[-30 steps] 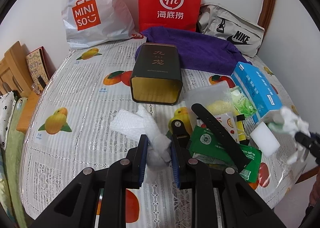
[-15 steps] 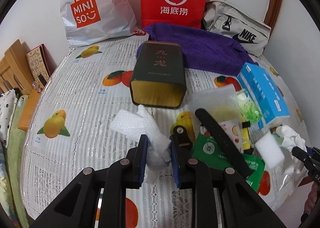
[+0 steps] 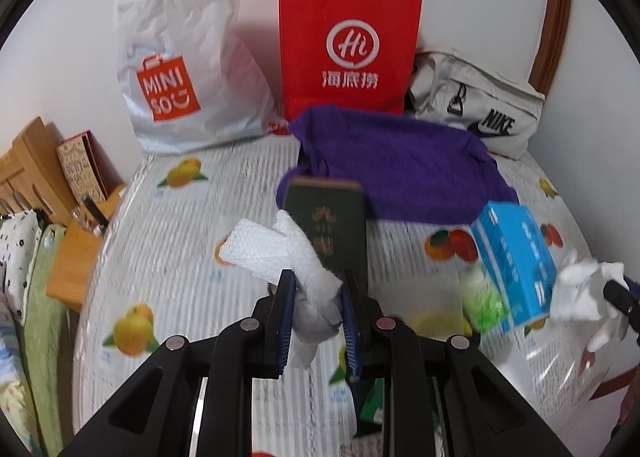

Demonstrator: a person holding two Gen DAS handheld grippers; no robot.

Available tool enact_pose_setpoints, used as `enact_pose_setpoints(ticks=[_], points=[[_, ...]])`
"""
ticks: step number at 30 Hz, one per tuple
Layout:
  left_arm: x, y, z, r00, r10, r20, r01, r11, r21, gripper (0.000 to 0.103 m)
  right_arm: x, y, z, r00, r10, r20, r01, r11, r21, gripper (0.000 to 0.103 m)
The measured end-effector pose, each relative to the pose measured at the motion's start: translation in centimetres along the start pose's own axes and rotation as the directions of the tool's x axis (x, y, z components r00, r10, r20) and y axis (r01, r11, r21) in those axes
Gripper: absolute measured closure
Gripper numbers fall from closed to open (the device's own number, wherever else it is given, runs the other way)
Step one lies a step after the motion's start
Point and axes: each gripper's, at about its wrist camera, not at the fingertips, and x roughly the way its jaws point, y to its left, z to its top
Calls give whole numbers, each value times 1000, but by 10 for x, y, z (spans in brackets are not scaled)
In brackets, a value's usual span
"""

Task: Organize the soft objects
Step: 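Lift both held white gloves and carry them toward the purple towel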

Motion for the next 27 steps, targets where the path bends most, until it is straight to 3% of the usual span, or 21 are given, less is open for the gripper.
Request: enact_pose_setpoints(ticks=[6, 14, 18, 20, 22, 27], points=[[12, -1, 36, 1000, 26, 7, -26, 999, 19, 82, 16, -6, 45, 999, -7, 50, 7, 1000, -3, 73], [45, -8, 73, 1000, -21, -12, 22, 1000, 22, 82, 60, -20, 89, 999, -10, 40, 9, 1000, 5, 83], [57, -15, 73, 998, -58, -30, 59, 998, 34, 82, 74, -30, 73, 999, -9, -50, 9, 1000, -5, 79], [62, -18, 72, 997, -67, -38, 68, 997, 35, 82, 71, -34, 56, 996, 3, -89, -3, 1000, -1, 63], [66, -21, 69, 995, -82, -53, 83, 996, 26, 82, 64, -34, 38, 994, 11, -109, -11, 1000, -2, 53], [62, -27, 55, 993, -91, -69, 94, 995, 29, 81, 49, -38, -5, 983, 27, -180, -20, 999, 43, 51]])
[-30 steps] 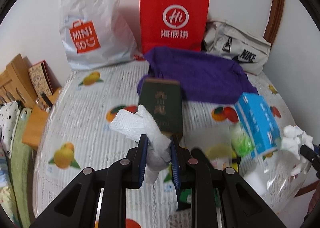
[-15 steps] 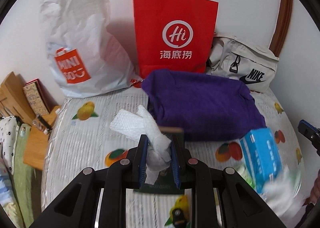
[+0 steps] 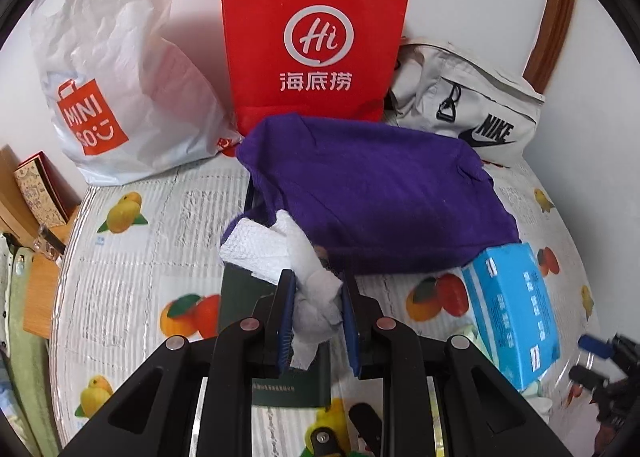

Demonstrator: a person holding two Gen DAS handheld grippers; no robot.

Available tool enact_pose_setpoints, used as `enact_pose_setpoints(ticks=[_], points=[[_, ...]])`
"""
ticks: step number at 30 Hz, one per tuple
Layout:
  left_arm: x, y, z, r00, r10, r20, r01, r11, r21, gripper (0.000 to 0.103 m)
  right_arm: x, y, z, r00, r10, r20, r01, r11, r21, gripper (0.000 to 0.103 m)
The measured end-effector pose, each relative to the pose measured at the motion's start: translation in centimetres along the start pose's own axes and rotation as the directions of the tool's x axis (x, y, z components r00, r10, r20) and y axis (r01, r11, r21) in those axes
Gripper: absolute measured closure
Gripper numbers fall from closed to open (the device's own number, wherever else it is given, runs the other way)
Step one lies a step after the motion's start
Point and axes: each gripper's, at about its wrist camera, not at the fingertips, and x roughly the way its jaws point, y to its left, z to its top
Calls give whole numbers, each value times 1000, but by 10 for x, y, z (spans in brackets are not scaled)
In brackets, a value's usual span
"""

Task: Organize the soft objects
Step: 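Lift both held white gloves and carry them toward the purple towel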

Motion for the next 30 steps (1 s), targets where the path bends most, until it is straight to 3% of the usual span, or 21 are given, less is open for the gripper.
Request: enact_pose_setpoints(ticks=[4, 12, 15, 18, 19, 22, 25, 30], points=[[-7, -1, -15, 1000, 3, -9, -3, 1000, -11, 80, 2, 0, -33, 999, 4, -35, -4, 1000, 1, 33], [-22, -1, -48, 999, 32, -36, -33, 999, -30, 80, 24, 10, -80, 995, 35, -89, -34, 999, 11, 26], [-29, -1, -59, 998, 45, -39, -46, 999, -25, 80, 35, 18, -92, 995, -10, -103, 7, 999, -33, 22], [-35, 0, -65, 998, 53, -39, -54, 998, -30, 80, 35, 25, -100, 997, -51, -62, 46, 996, -81, 22], [-38, 1, -66, 998, 54, -35, -55, 998, -34, 80, 35, 26, -102, 997, -61, -52, 56, 994, -93, 26], [-44, 2, -70, 998, 55, -23, -56, 998, -39, 80, 33, 30, -105, 992, -123, -31, 118, 984, -131, 51], [-46, 4, -73, 999, 48, -20, -49, 998, -49, 80, 28, 28, -106, 992, -121, -22, 117, 983, -142, 83], [-48, 8, -78, 999, 41, -19, -42, 997, -57, 80, 14, 24, -102, 994, -106, -12, 104, 988, -115, 84]])
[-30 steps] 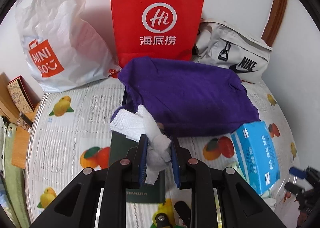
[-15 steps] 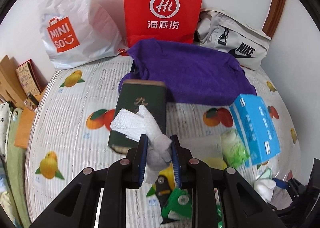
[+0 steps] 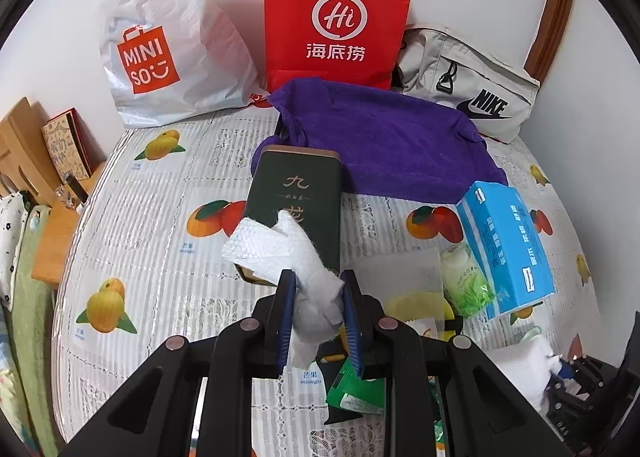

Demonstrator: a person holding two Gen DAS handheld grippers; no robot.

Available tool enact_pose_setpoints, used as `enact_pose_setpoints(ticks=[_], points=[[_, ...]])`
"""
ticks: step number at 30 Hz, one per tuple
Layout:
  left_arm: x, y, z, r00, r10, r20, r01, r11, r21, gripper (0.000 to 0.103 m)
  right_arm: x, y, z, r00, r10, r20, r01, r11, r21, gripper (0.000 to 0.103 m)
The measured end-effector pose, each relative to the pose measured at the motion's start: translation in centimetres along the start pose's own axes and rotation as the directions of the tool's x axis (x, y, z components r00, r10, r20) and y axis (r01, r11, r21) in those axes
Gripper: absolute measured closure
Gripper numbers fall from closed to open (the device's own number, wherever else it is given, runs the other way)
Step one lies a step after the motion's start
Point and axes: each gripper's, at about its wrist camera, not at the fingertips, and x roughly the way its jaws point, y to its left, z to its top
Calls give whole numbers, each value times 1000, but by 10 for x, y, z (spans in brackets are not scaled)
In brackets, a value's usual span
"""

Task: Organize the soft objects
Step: 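Lift both held white gloves and carry them toward the purple towel, then lower both gloves onto the purple towel and open both grippers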

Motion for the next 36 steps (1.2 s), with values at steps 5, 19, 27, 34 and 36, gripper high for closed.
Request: enact_pose_setpoints(ticks=[5, 19, 27, 34, 36], points=[[-1, 8, -2, 1000, 3, 3, -3, 1000, -15, 80, -20, -14, 10, 999, 6, 41, -9, 998, 62, 83], [-3, 20, 17, 1000, 3, 30, -2, 1000, -24, 80, -47, -22, 77, 987, 7, 163, -18, 998, 66, 83], [3, 18, 50, 999, 6, 54, -6, 1000, -3, 80, -38, -21, 134, 976, 13, 218, -27, 998, 62, 83], [23, 12, 81, 998, 2, 59, -4, 1000, 30, 80, -17, -26, 183, 972, 17, 234, -33, 998, 62, 83], [32, 9, 92, 998, 6, 61, -9, 999, 42, 80, -9, -27, 196, 972, 14, 233, -28, 998, 57, 83]])
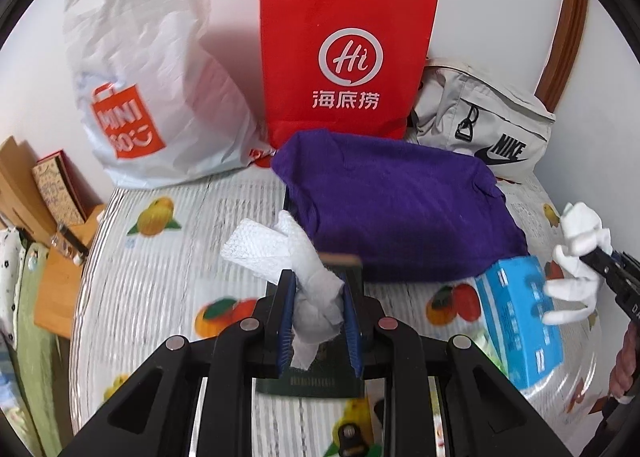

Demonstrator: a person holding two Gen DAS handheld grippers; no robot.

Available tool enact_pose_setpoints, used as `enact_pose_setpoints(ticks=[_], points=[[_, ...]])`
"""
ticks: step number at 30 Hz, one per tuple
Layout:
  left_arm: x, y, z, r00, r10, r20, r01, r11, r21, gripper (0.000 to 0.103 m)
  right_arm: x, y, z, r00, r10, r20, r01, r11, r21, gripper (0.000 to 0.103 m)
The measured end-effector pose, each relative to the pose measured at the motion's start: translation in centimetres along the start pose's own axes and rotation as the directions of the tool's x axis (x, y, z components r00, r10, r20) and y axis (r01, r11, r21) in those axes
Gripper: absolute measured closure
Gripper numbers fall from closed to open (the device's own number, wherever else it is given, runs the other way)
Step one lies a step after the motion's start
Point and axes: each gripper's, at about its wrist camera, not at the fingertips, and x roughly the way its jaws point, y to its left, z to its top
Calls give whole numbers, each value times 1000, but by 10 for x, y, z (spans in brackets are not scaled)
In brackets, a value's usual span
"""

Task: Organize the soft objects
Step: 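Lower both gloves onto the purple towel and open both grippers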

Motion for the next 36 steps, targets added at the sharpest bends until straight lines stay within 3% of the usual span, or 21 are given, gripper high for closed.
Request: enact_pose_setpoints(ticks=[12, 20, 36], points=[[62, -12, 57, 997, -61, -44, 62, 998, 32, 80, 74, -23, 50, 998, -15, -55, 16, 999, 31, 83], [118, -20, 91, 984, -137, -110, 140, 990, 16, 80, 124, -35, 69, 993, -48, -106, 51, 998, 21, 83], [190, -27, 117, 969, -142, -203, 146, 989, 5, 80, 198, -56, 76, 972, -45, -229, 52, 998, 23, 80]])
